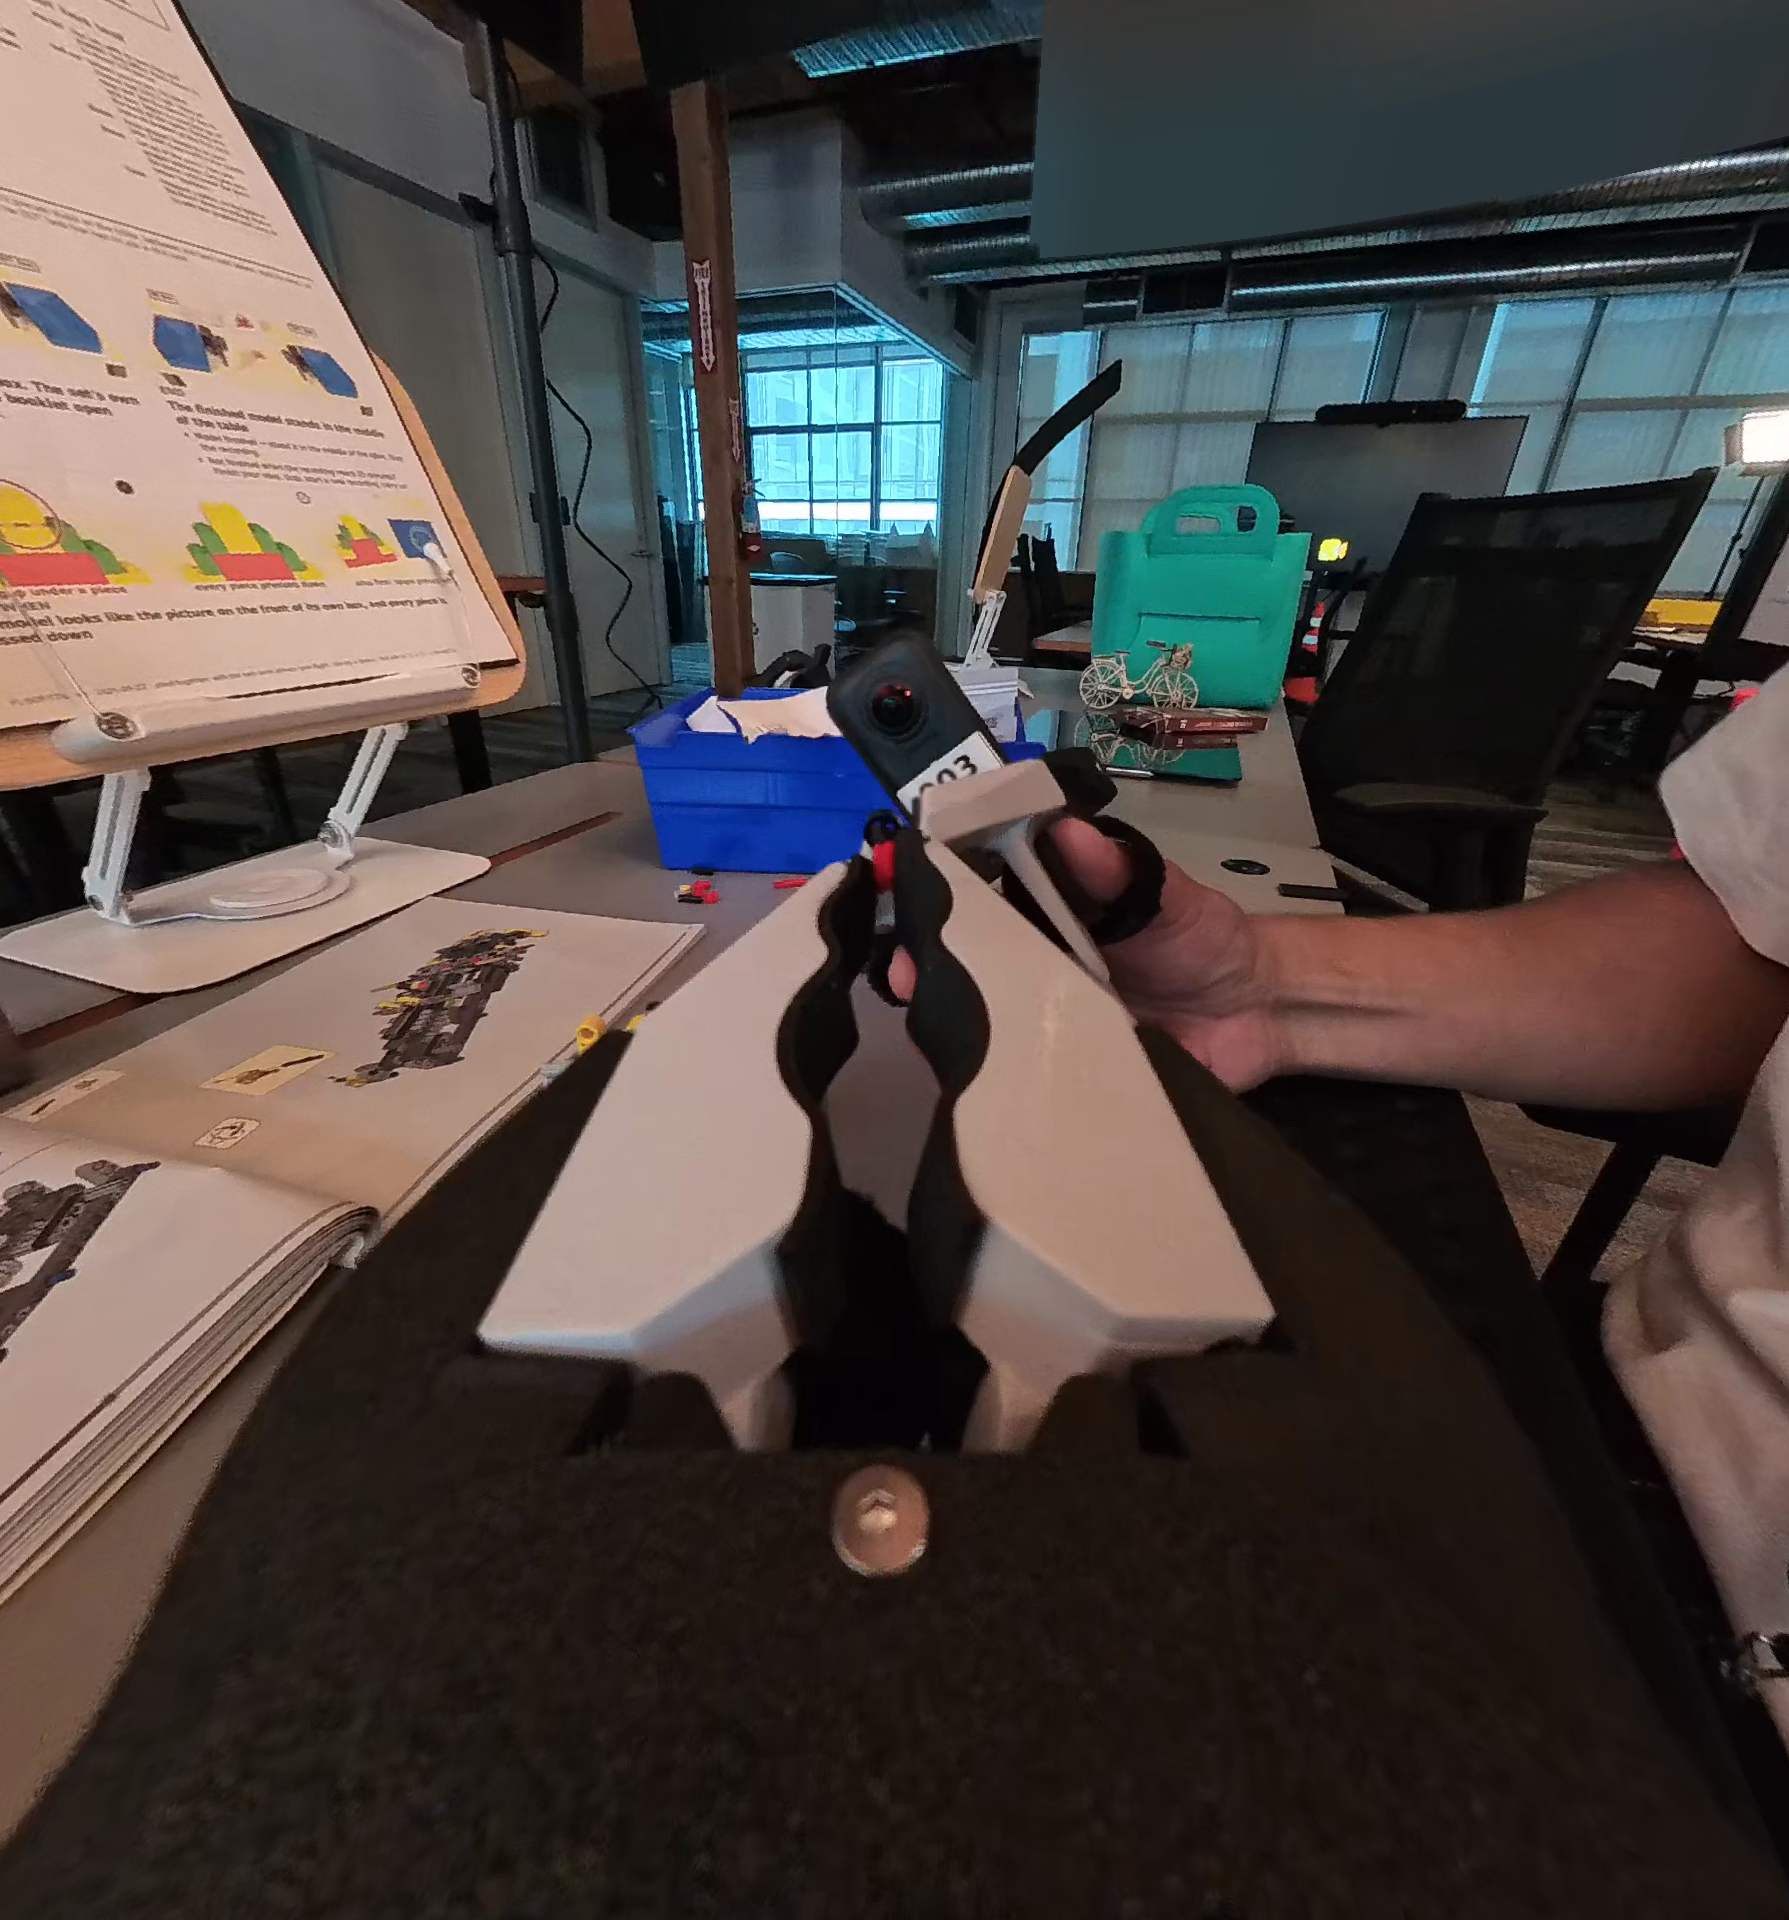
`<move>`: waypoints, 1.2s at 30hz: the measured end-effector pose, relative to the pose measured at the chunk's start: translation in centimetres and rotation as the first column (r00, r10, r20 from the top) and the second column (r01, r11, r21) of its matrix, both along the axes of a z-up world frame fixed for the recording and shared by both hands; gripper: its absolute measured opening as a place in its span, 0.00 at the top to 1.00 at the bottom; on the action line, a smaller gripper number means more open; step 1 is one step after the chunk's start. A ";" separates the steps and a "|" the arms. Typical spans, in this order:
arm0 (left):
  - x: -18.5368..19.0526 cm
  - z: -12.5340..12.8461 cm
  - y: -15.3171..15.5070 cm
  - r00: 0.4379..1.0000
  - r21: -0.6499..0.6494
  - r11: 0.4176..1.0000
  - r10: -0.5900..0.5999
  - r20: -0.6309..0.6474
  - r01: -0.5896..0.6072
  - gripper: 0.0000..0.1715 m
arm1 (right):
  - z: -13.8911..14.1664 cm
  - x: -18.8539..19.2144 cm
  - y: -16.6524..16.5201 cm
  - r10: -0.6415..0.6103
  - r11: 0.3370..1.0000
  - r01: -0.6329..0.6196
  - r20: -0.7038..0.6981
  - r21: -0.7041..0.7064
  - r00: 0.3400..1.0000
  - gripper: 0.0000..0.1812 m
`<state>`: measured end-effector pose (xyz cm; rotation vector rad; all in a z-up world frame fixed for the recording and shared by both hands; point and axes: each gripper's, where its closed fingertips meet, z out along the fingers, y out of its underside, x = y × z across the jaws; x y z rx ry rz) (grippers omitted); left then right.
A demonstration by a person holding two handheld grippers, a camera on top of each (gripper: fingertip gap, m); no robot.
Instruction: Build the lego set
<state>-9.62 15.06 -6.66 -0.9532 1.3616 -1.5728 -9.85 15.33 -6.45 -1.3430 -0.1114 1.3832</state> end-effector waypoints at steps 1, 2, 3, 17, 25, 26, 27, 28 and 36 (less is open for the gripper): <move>0.0 0.0 0.0 1.000 -0.002 1.000 0.000 0.001 0.000 0.99 | -0.1 0.0 0.0 0.007 1.000 -0.007 0.000 -0.006 1.000 0.97; 0.0 0.0 0.0 1.000 0.000 1.000 0.001 -0.004 -0.001 0.99 | -0.2 0.0 -0.1 0.012 1.000 -0.012 0.002 -0.012 1.000 0.97; 0.1 -0.2 0.0 1.000 -0.001 1.000 -0.002 -0.010 0.002 0.99 | -0.3 0.0 0.0 0.012 1.000 -0.012 0.007 -0.019 1.000 0.97; 0.3 -1.1 -0.6 0.995 -0.038 0.997 -0.065 -0.075 0.062 0.99 | -1.5 -0.1 -0.7 0.062 0.997 -0.057 0.111 -0.052 0.992 0.97; 0.3 -1.7 -1.1 0.991 -0.017 0.996 -0.085 -0.103 0.084 0.99 | -2.1 -0.5 -0.8 0.063 0.997 -0.055 0.179 -0.053 0.982 0.96; 0.3 -1.8 -1.1 0.991 -0.015 0.996 -0.084 -0.104 0.083 0.99 | -2.1 -0.5 -0.8 0.055 0.998 -0.046 0.192 -0.049 0.980 0.97; 0.4 -1.8 -1.0 0.991 -0.014 0.997 -0.082 -0.106 0.081 0.99 | -2.2 -0.5 -0.7 0.049 0.998 -0.040 0.205 -0.049 0.978 0.97; 0.4 -1.9 -0.9 0.991 -0.010 0.997 -0.077 -0.108 0.076 0.99 | -2.2 -0.4 -0.7 0.040 0.998 -0.030 0.217 -0.048 0.975 0.97; 0.1 -2.7 -1.1 0.983 0.012 0.994 -0.109 -0.150 0.112 0.99 | -3.1 0.4 -1.0 -0.067 0.998 0.067 0.438 0.015 0.896 0.97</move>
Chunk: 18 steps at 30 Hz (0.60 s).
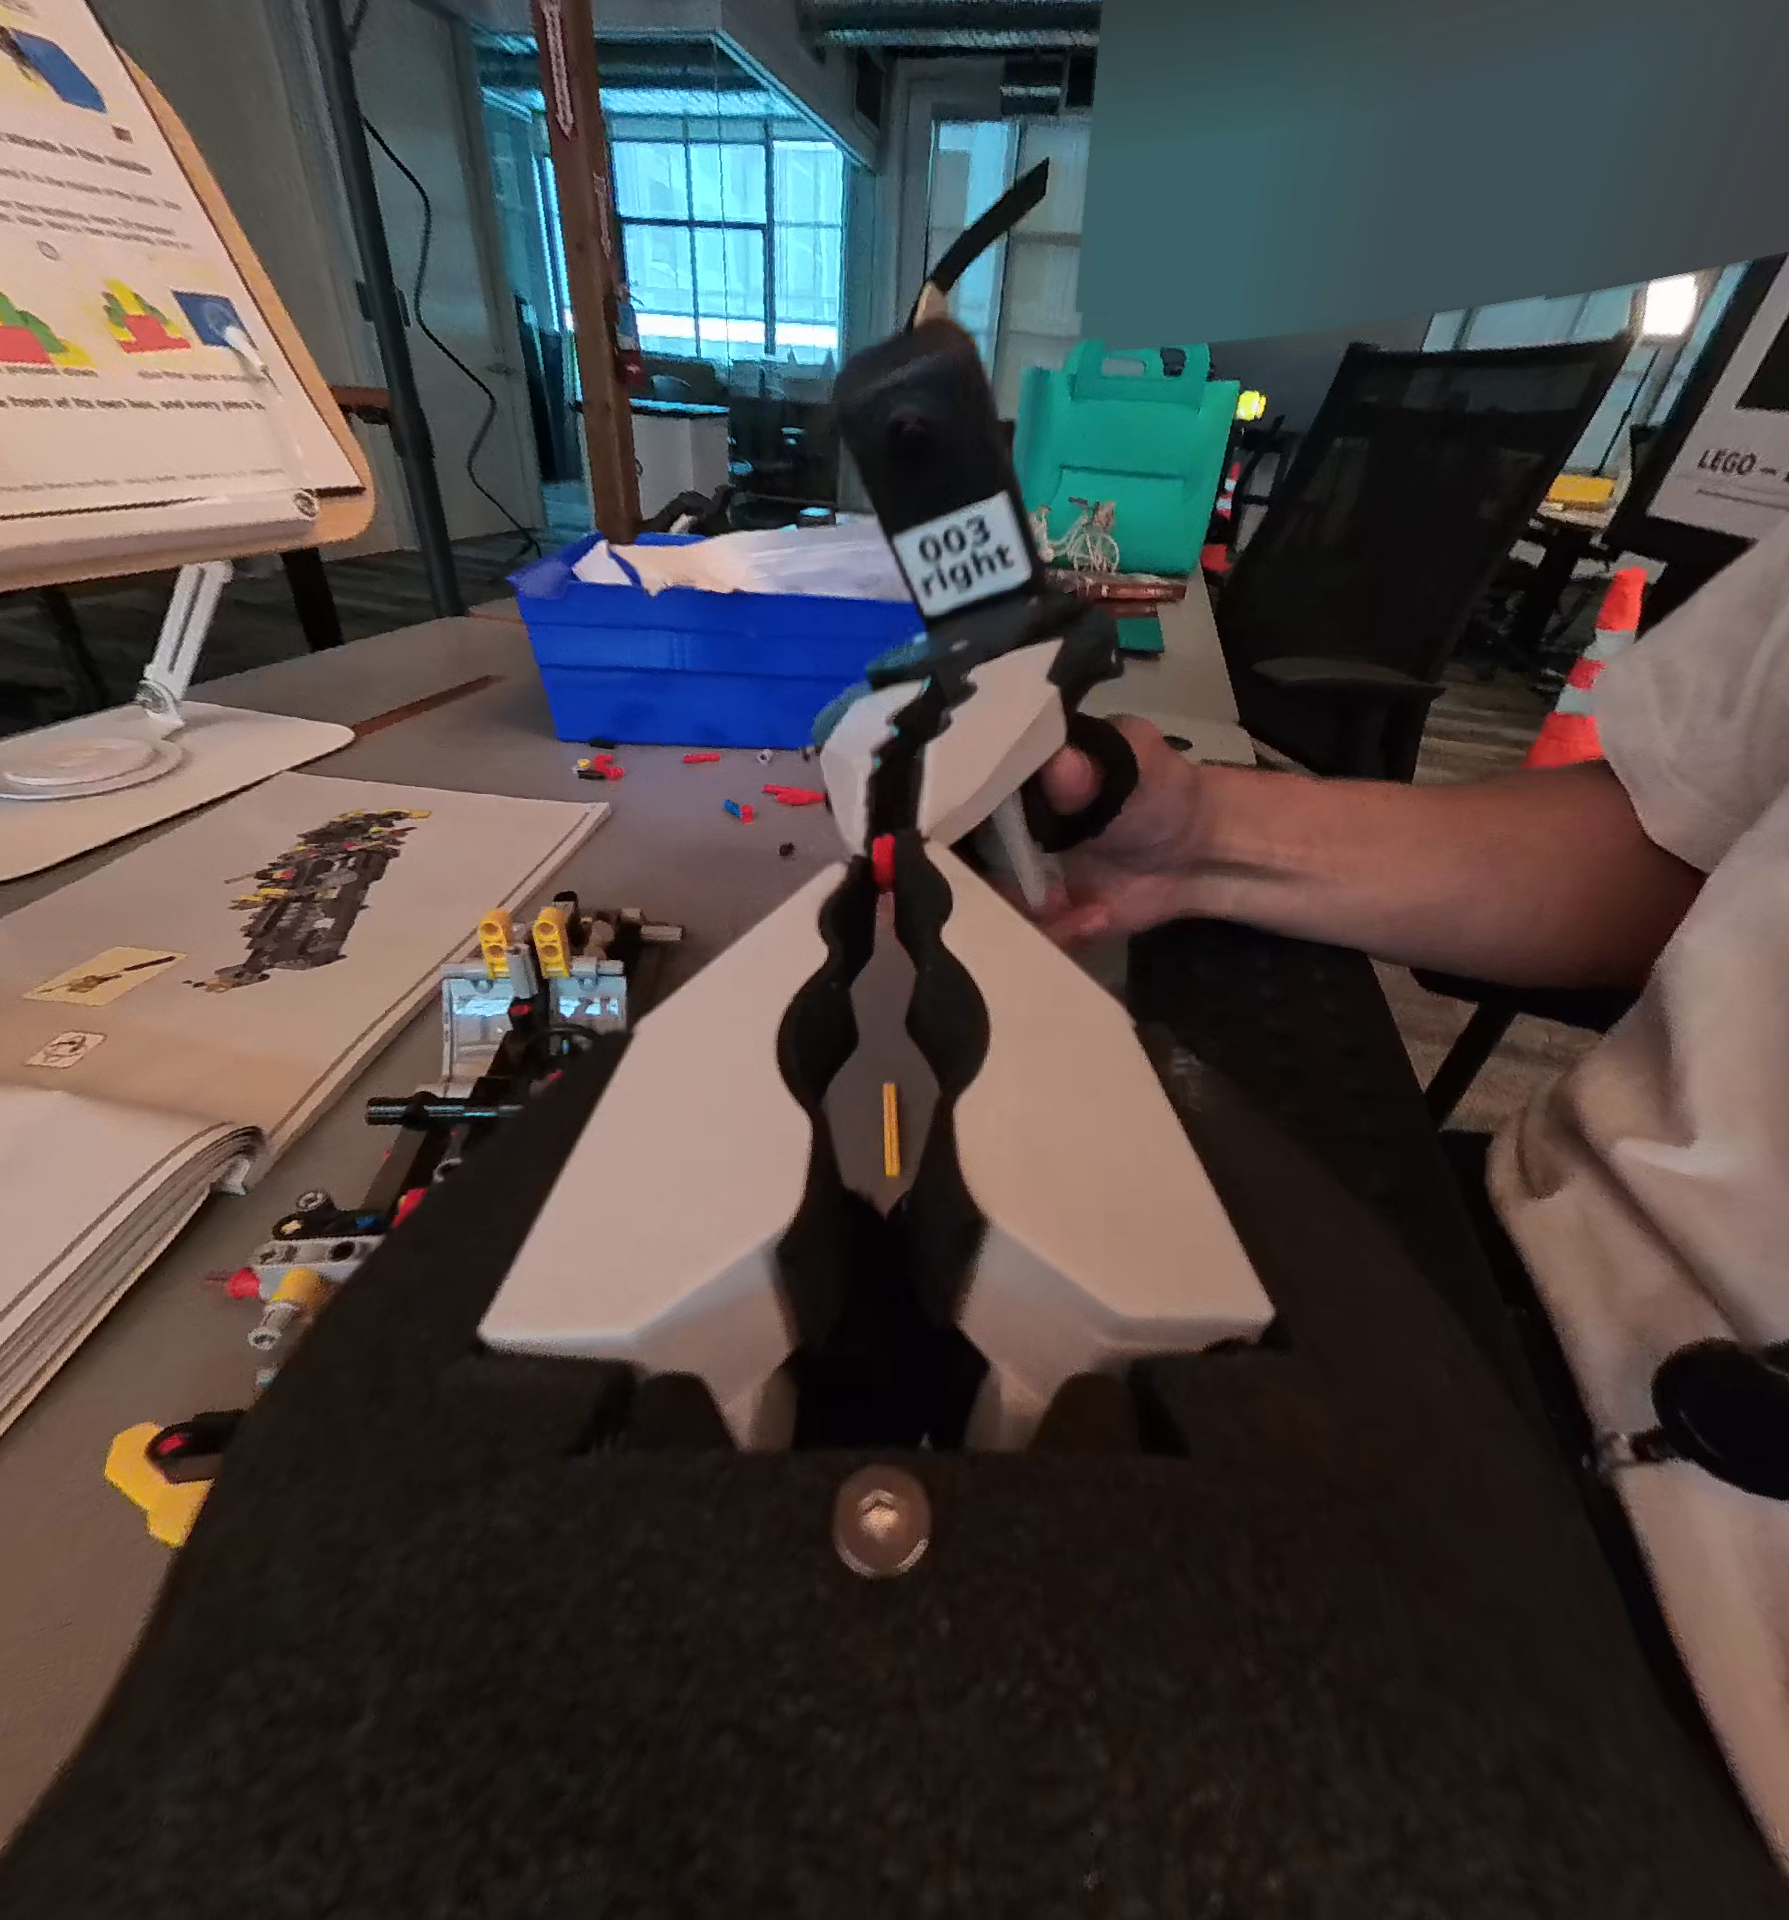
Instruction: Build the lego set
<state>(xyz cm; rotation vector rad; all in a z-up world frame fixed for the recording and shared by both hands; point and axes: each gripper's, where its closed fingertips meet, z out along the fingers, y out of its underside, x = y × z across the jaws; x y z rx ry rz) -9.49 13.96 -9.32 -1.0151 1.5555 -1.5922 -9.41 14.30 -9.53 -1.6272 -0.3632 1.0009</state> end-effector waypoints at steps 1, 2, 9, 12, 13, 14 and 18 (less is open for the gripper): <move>0.0 -0.2 -0.2 1.000 0.015 1.000 -0.007 -0.009 0.007 0.99 | -0.1 -0.1 -0.2 0.000 1.000 -0.001 0.042 0.015 0.999 0.97; 0.0 -0.4 -0.4 1.000 0.027 1.000 -0.014 -0.015 0.015 1.00 | -0.4 -0.2 -0.3 0.000 1.000 -0.003 0.096 0.025 0.995 0.96; 0.0 -2.3 -1.2 0.998 0.175 0.984 -0.021 -0.064 0.032 0.99 | -3.3 -0.1 -1.0 -0.012 0.996 -0.027 0.435 0.084 0.900 0.96; 0.2 -3.8 -1.8 0.994 0.255 0.965 -0.028 -0.107 0.055 0.99 | -3.6 0.6 -1.7 -0.034 0.990 -0.043 0.512 0.138 0.858 0.96; 0.2 -4.1 -1.9 0.992 0.265 0.962 -0.031 -0.120 0.062 0.99 | -3.6 0.6 -2.0 -0.036 0.986 -0.056 0.525 0.157 0.850 0.96; 0.2 -4.3 -2.0 0.991 0.265 0.962 -0.036 -0.127 0.069 0.99 | -3.6 0.6 -2.2 -0.043 0.982 -0.065 0.539 0.179 0.841 0.96; 0.2 -4.4 -2.1 0.991 0.263 0.961 -0.046 -0.127 0.078 0.99 | -4.0 0.0 -2.4 -0.050 0.972 -0.097 0.587 0.216 0.808 0.96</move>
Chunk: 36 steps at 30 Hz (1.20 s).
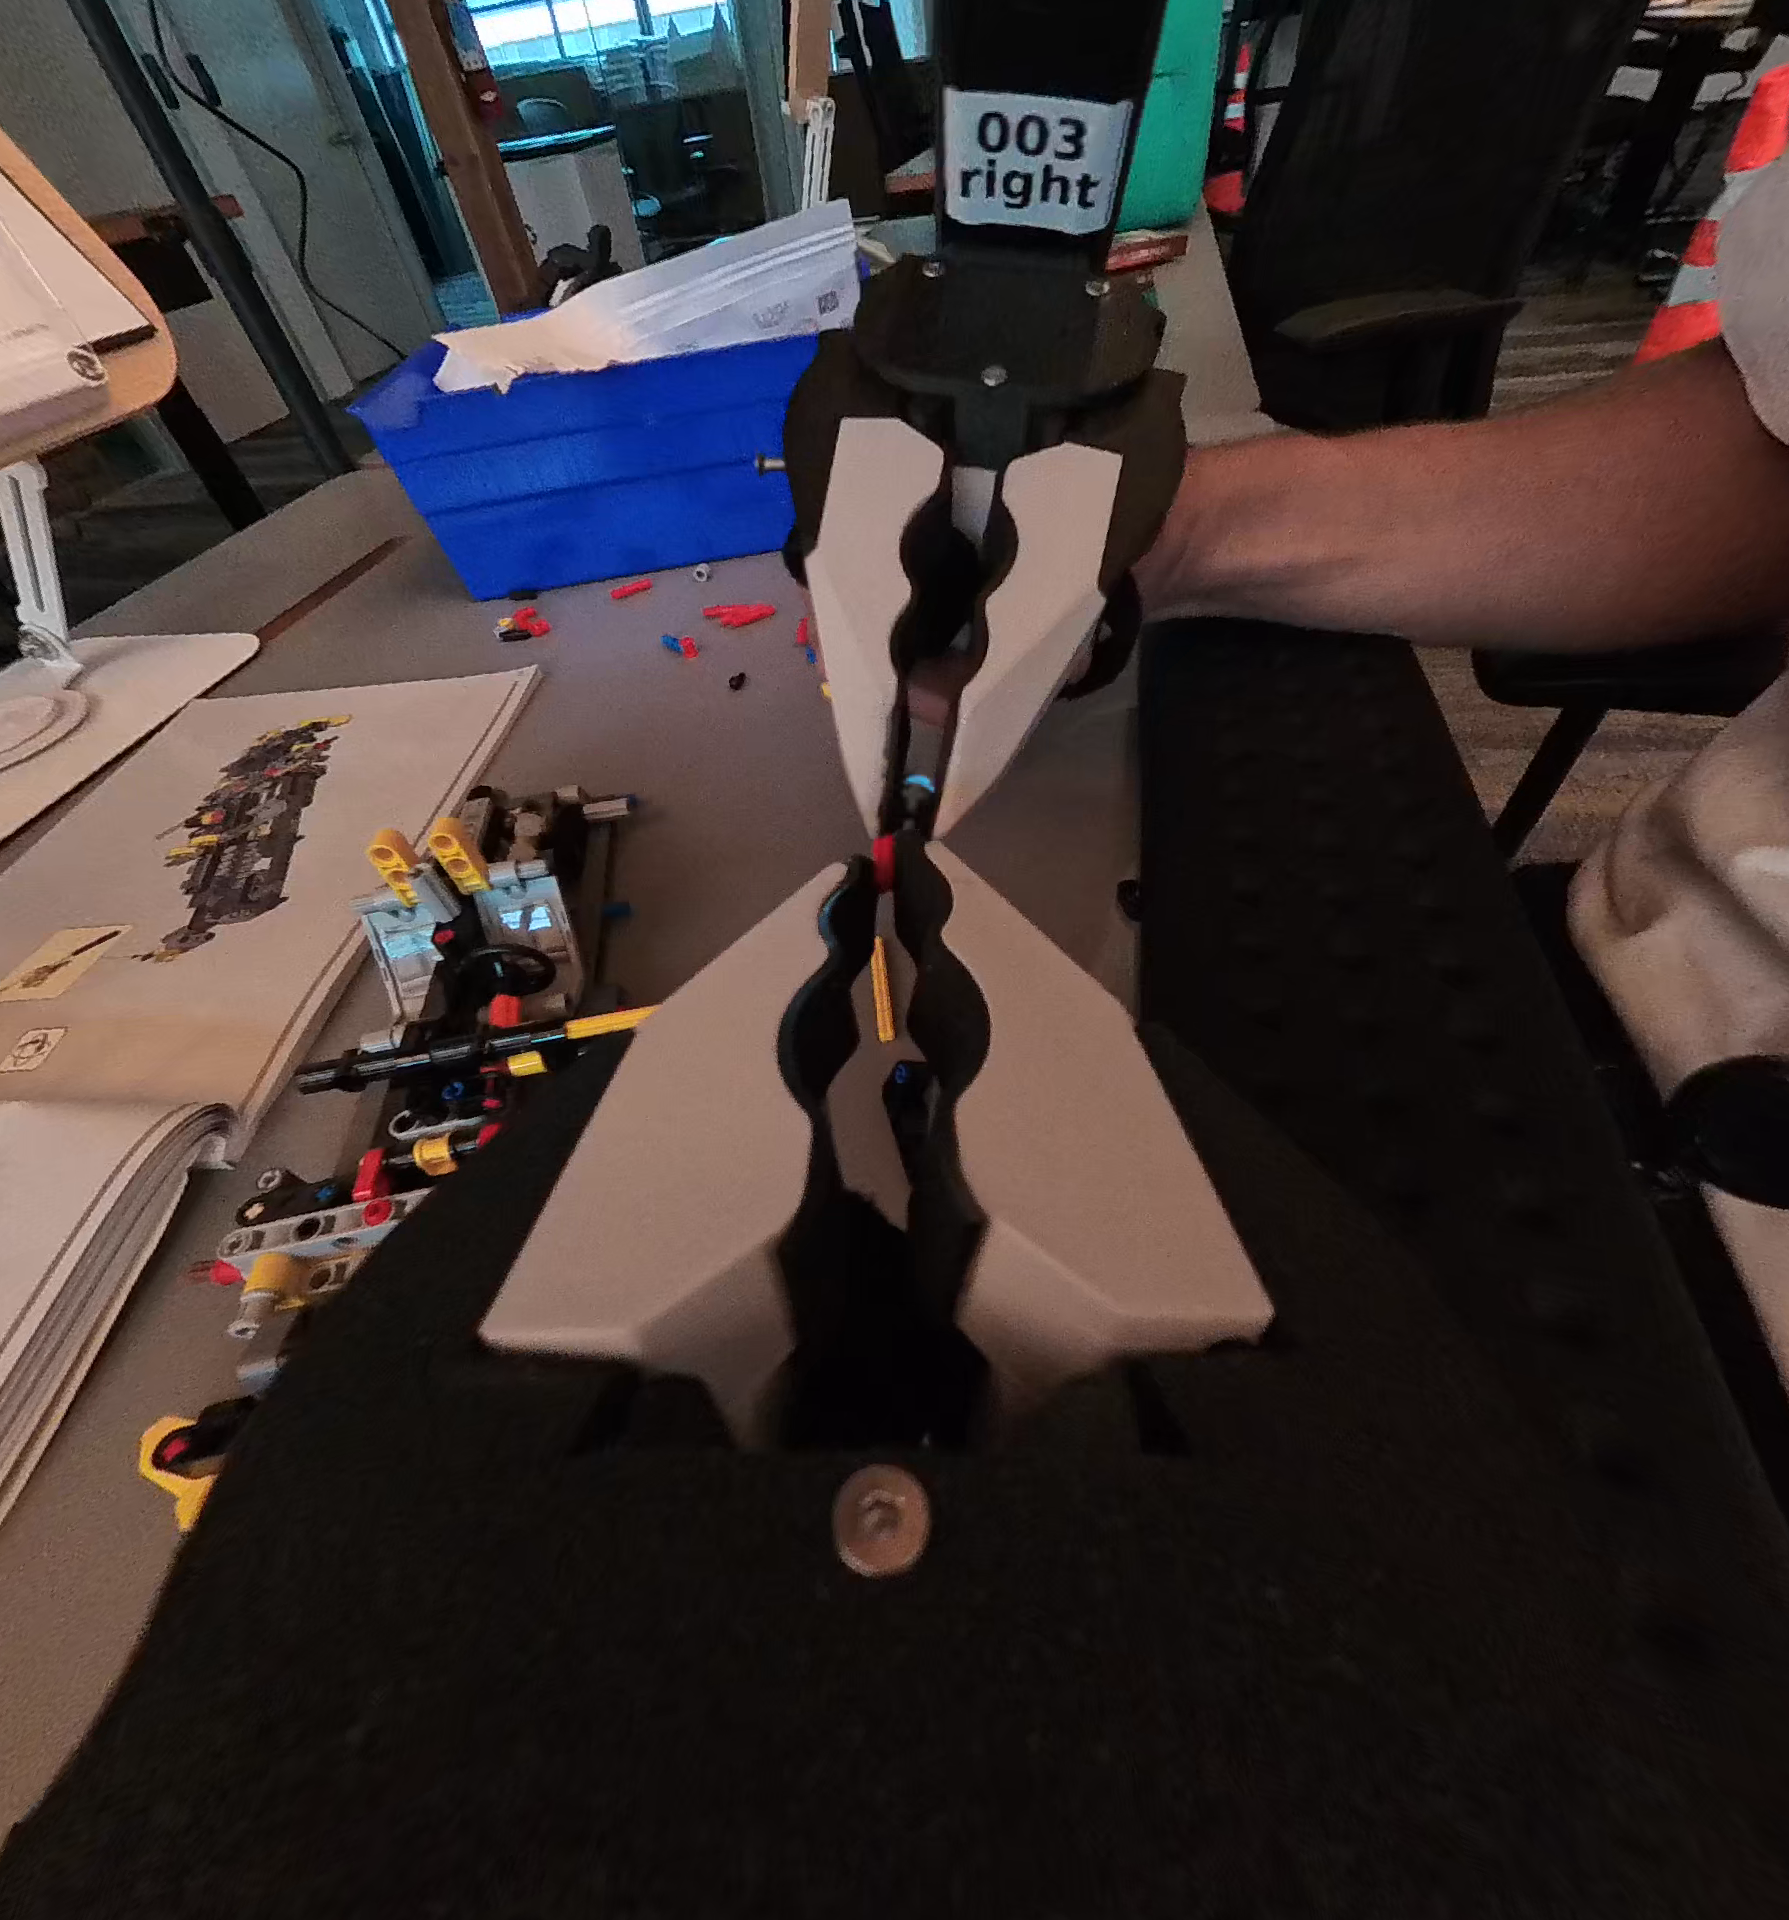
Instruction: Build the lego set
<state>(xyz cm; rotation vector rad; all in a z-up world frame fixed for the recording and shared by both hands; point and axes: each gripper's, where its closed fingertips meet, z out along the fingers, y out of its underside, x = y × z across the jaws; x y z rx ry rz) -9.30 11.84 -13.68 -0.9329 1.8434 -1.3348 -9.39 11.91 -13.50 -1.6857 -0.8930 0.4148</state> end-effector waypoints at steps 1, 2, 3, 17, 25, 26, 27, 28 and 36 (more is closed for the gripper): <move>0.0 0.0 -0.1 1.000 0.008 1.000 -0.004 0.003 0.004 0.99 | -0.2 0.0 0.0 0.000 1.000 0.000 0.000 -0.015 1.000 0.96; 0.0 -0.1 -0.2 1.000 0.016 1.000 -0.010 0.003 0.010 0.99 | -0.4 0.0 0.0 0.006 0.999 -0.007 -0.015 -0.034 1.000 0.96; -0.1 -0.3 -0.4 1.000 0.024 1.000 -0.015 0.001 0.015 0.99 | -0.4 0.1 0.0 0.004 0.999 -0.005 -0.029 -0.043 1.000 0.96; -0.2 -0.3 -0.7 0.999 0.004 0.999 -0.039 -0.010 0.039 0.99 | -0.4 -0.3 -0.3 0.011 1.000 -0.011 0.021 0.020 1.000 0.96; -0.4 0.9 -0.8 0.998 -0.054 0.997 -0.047 0.032 0.049 0.99 | 0.7 -0.5 -0.1 0.020 0.999 -0.017 -0.067 0.050 0.998 0.96; -0.4 1.0 -0.8 0.998 -0.047 0.998 -0.046 0.042 0.048 0.99 | 0.8 -0.5 -0.1 0.022 0.999 -0.019 -0.085 0.044 0.996 0.96; -0.5 1.1 -0.9 0.998 -0.044 0.998 -0.046 0.051 0.049 0.99 | 0.9 -0.6 -0.2 0.033 0.999 -0.029 -0.113 0.034 0.993 0.96; -0.5 1.1 -0.8 0.997 -0.035 0.998 -0.044 0.057 0.046 0.99 | 1.0 -0.7 -0.2 0.038 0.999 -0.035 -0.136 0.023 0.990 0.96; -0.1 1.1 -0.3 0.999 -0.047 0.999 -0.007 0.040 0.009 0.99 | 0.7 -0.3 0.2 0.005 1.000 -0.003 -0.120 0.021 0.993 0.96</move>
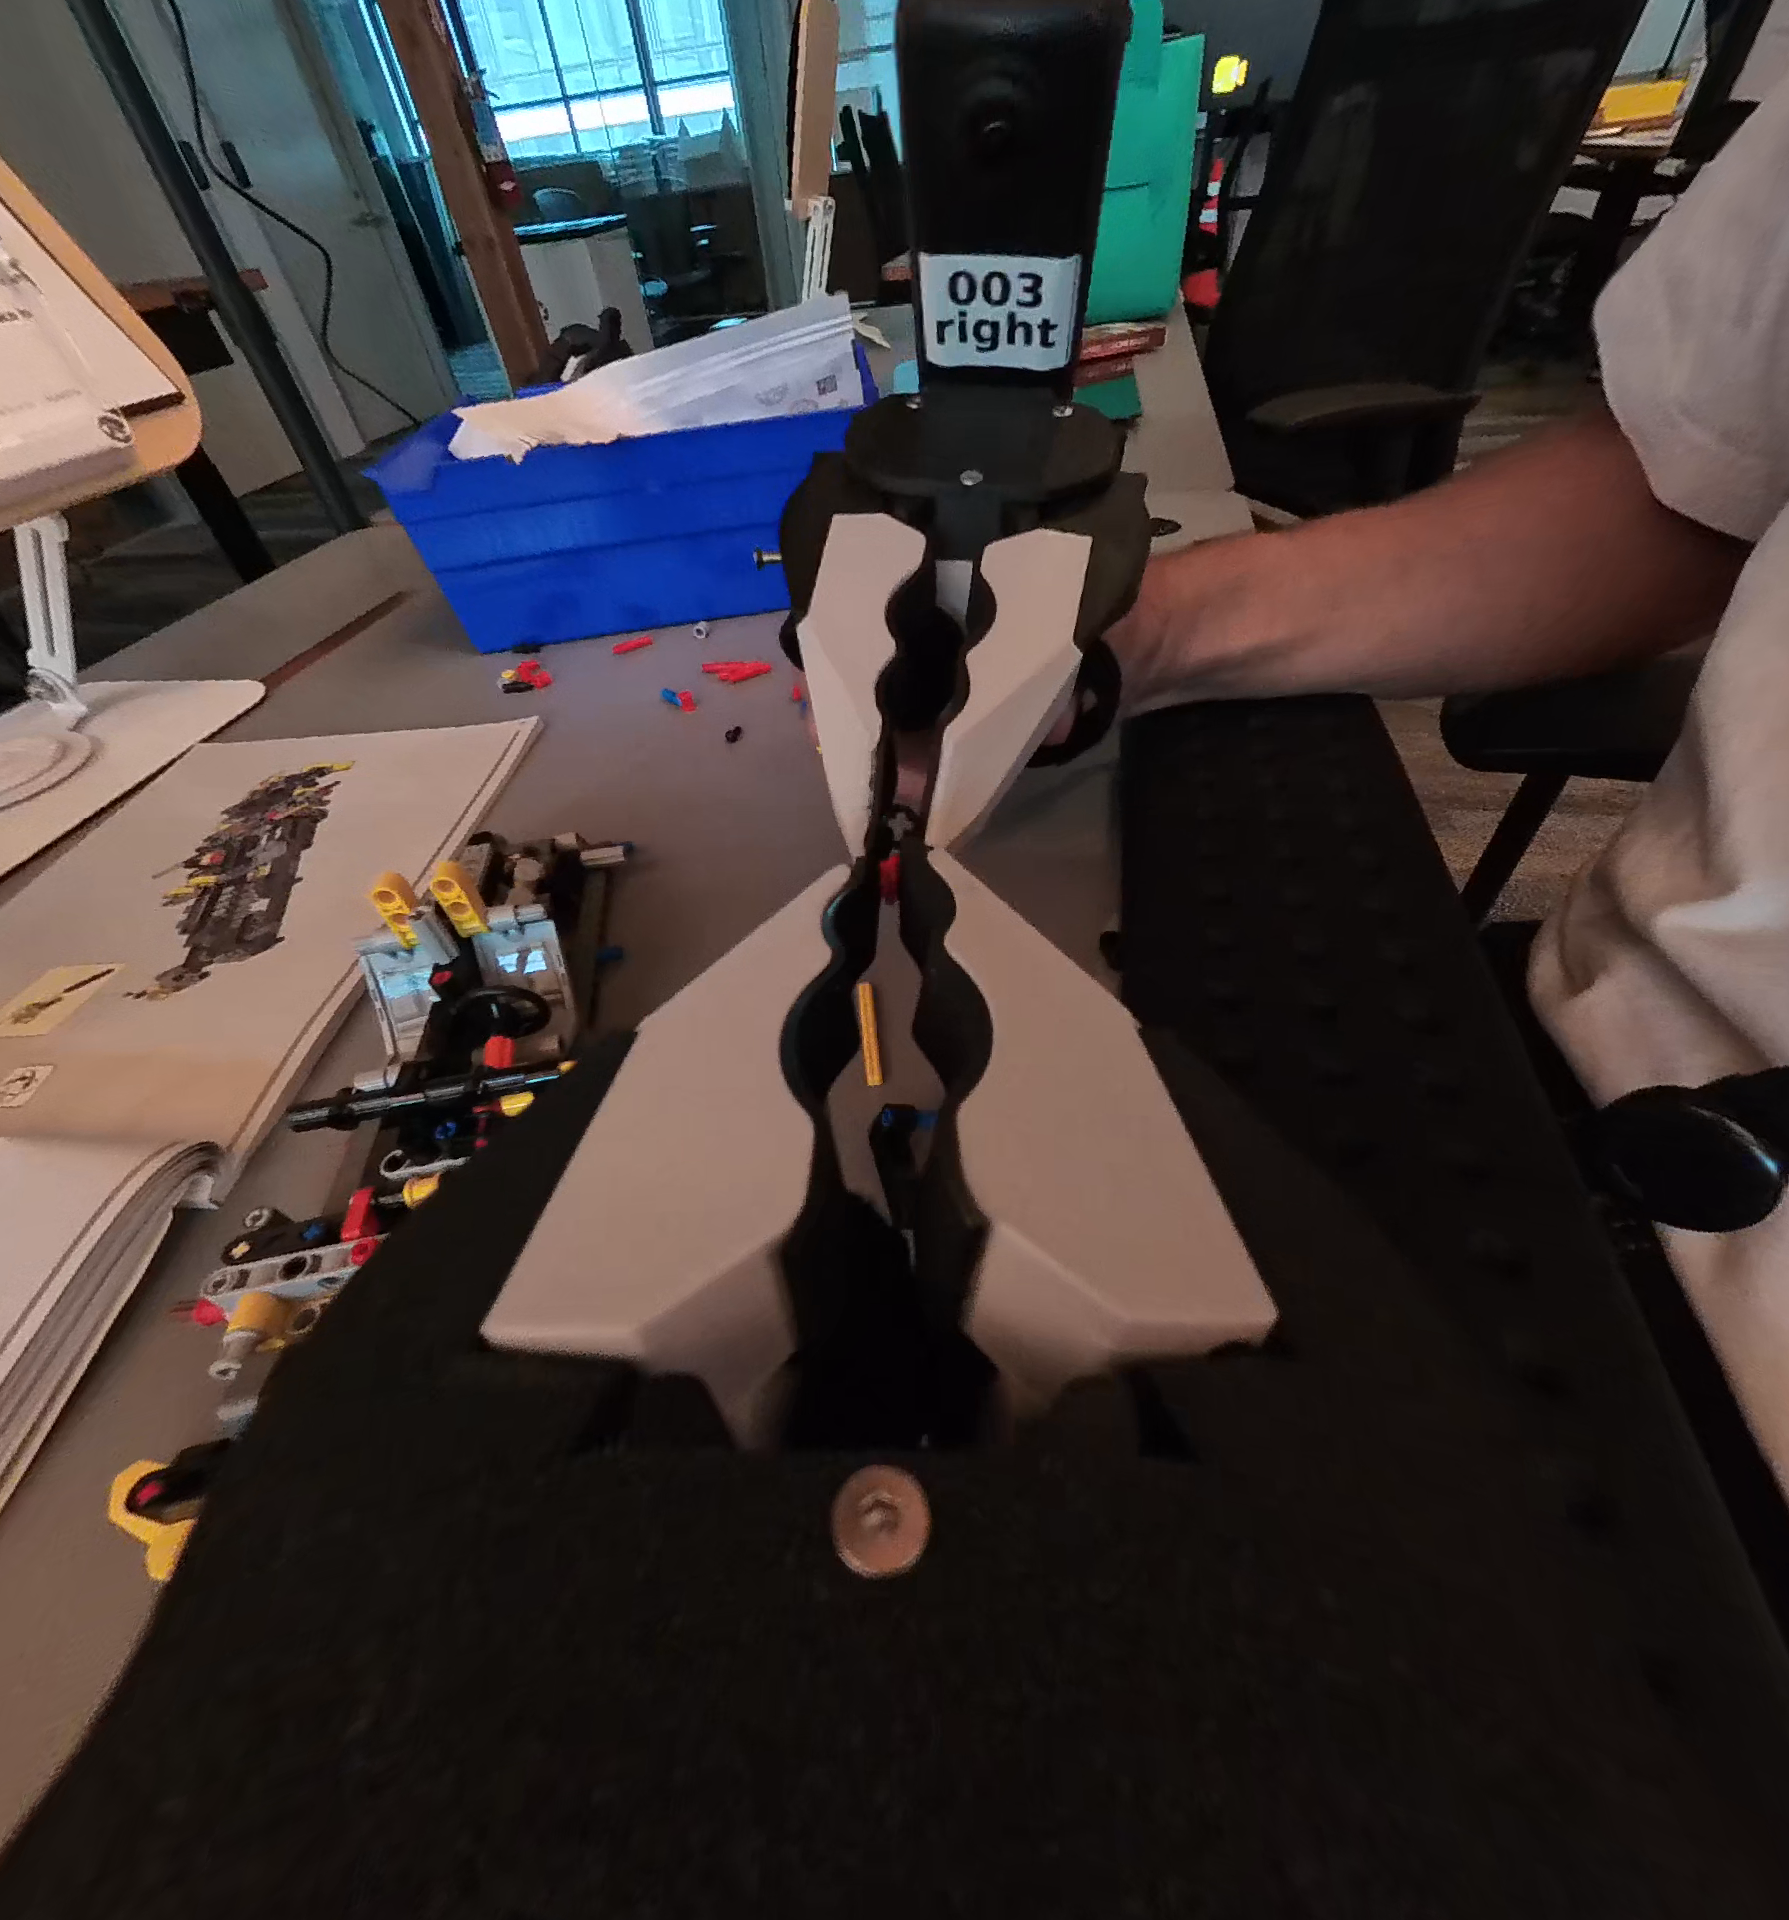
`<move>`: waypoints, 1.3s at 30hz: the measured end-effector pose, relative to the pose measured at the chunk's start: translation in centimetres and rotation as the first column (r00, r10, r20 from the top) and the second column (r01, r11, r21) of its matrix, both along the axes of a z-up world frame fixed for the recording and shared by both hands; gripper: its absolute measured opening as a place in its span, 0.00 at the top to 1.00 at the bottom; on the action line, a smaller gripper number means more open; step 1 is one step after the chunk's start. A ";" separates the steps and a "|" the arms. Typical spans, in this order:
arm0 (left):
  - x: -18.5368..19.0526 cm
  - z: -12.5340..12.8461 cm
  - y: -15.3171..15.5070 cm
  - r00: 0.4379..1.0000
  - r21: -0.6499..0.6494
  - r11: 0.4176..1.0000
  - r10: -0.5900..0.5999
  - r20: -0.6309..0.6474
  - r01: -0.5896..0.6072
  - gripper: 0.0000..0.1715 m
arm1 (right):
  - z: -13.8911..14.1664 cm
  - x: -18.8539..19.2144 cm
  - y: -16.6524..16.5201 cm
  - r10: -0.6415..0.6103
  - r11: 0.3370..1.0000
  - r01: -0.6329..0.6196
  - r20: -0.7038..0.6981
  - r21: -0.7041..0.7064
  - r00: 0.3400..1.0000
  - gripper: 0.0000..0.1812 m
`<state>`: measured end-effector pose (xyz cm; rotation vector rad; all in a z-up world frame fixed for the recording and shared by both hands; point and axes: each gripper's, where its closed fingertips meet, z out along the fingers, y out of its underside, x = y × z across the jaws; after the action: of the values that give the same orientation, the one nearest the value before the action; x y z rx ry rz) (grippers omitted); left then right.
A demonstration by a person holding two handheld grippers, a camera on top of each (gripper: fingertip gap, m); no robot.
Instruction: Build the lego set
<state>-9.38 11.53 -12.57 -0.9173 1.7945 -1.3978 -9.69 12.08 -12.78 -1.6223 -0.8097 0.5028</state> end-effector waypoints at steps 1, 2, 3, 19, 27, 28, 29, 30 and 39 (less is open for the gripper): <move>0.0 0.0 0.0 1.000 0.002 1.000 0.002 -0.002 -0.002 0.99 | 0.0 0.0 0.0 0.000 1.000 0.000 -0.003 -0.004 1.000 0.96; 0.0 -0.1 0.0 1.000 0.005 1.000 0.003 -0.002 -0.003 0.99 | -0.1 0.1 0.0 0.000 1.000 0.000 -0.004 -0.007 1.000 0.96; 0.0 -0.1 0.1 1.000 0.008 1.000 0.005 0.000 -0.005 0.99 | -0.1 0.1 0.0 -0.002 1.000 0.002 -0.003 -0.006 1.000 0.96; 0.0 -0.3 0.2 1.000 0.008 1.000 0.004 -0.013 -0.004 0.99 | 0.8 0.8 -0.2 -0.018 1.000 0.018 -0.037 0.012 0.999 0.96; 0.2 -1.8 1.6 0.995 0.069 0.996 0.070 -0.075 -0.064 1.00 | 1.0 2.8 0.4 -0.100 0.995 0.100 -0.046 -0.005 0.994 0.96; -0.1 -2.3 1.9 0.992 0.079 0.995 0.076 -0.100 -0.068 1.00 | 1.1 3.3 0.4 -0.120 0.993 0.119 -0.059 -0.012 0.991 0.96; -0.5 -3.1 2.1 0.987 0.093 0.994 0.071 -0.145 -0.058 1.00 | 1.2 3.6 0.4 -0.135 0.991 0.134 -0.070 -0.014 0.988 0.96; -1.1 -4.2 2.1 0.975 0.107 0.994 0.056 -0.215 -0.034 0.99 | 1.3 3.8 0.4 -0.146 0.989 0.145 -0.081 -0.016 0.986 0.96; -2.6 -7.9 -0.1 0.827 0.226 0.971 0.186 -0.531 -0.073 0.90 | 0.4 3.7 1.0 -0.180 0.983 0.177 -0.057 -0.051 0.982 0.96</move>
<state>-11.97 11.39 -20.42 -1.4067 2.1865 -0.8931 -6.02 13.11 -12.39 -1.6956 -0.6037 0.4437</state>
